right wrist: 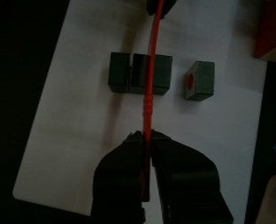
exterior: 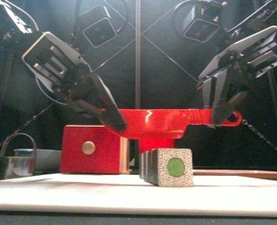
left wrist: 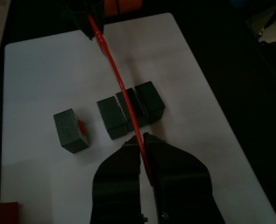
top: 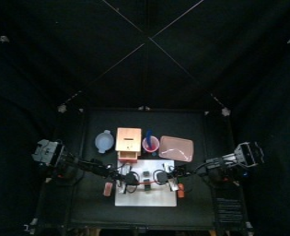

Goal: Place sushi on board then cut the sushi with the knife then place the pieces on the plate
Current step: Cut the sushi into 4 pieces

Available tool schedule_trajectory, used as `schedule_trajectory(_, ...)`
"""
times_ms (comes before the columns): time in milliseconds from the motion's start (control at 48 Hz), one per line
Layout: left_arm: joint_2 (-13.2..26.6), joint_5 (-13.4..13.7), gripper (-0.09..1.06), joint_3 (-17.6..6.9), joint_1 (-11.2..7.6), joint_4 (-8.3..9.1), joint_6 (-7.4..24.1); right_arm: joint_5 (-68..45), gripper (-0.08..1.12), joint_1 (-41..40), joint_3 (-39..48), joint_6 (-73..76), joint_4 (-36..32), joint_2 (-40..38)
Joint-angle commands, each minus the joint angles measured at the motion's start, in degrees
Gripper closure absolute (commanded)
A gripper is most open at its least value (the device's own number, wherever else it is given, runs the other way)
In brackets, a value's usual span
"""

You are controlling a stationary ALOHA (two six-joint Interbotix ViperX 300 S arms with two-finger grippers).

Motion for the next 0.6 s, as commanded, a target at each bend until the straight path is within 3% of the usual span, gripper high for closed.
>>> schedule_trajectory(21,-0.18,-1.76,0.64,-2.29,0.62,0.18,0.35,-1.32,0.88,-0.53,-3.25,-0.26,-0.26,-0.53)
schedule_trajectory(292,-0.62,-1.76,0.64,-2.46,2.29,0.44,0.35,-1.23,0.88,-1.32,-3.16,-0.26,-1.32,-0.44)
schedule_trajectory(604,-0.7,-1.76,0.64,-2.72,2.2,0.53,0.35,-1.32,0.88,-0.88,-2.9,-0.18,-0.35,0.0)
